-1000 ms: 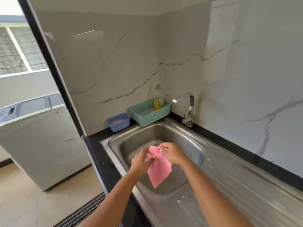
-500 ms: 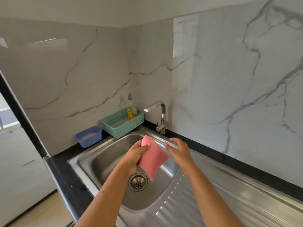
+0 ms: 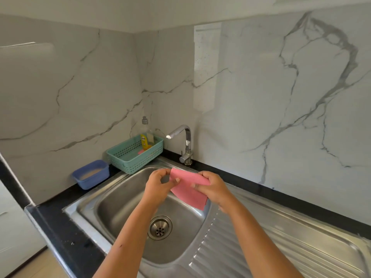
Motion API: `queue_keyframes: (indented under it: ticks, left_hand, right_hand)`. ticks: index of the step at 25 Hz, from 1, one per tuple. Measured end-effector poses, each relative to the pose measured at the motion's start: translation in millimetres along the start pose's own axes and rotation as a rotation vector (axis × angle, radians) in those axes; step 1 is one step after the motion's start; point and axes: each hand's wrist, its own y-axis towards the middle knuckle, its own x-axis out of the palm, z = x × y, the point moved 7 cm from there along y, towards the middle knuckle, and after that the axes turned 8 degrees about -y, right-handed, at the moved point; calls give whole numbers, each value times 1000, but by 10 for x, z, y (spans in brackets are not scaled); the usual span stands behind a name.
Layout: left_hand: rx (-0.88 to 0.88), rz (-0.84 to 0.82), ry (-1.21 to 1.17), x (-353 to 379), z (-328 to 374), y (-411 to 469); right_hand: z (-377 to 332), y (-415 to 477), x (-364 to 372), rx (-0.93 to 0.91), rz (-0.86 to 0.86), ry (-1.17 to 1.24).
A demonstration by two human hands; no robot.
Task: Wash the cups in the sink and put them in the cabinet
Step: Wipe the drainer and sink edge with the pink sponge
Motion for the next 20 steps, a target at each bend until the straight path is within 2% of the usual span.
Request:
queue_keyframes:
  ticks: [5, 9, 11, 15, 20]
  left_hand:
    - [24, -111, -232, -60, 95, -136]
    - [62, -81, -275, -250, 122, -90]
    - [74, -58, -308, -337, 128, -35]
    - [48, -96, -338, -523, -36, 232]
    - [32, -112, -249, -1104, -534, 941]
  right_hand:
    - [-211, -38, 78, -37, -46, -2]
    - [-395, 96, 105, -97, 31, -351]
    - [-511, 156, 153, -136, 48, -420]
    - [-649, 417, 569, -112, -71, -364]
    - [-642, 1148, 1311, -52, -110, -361]
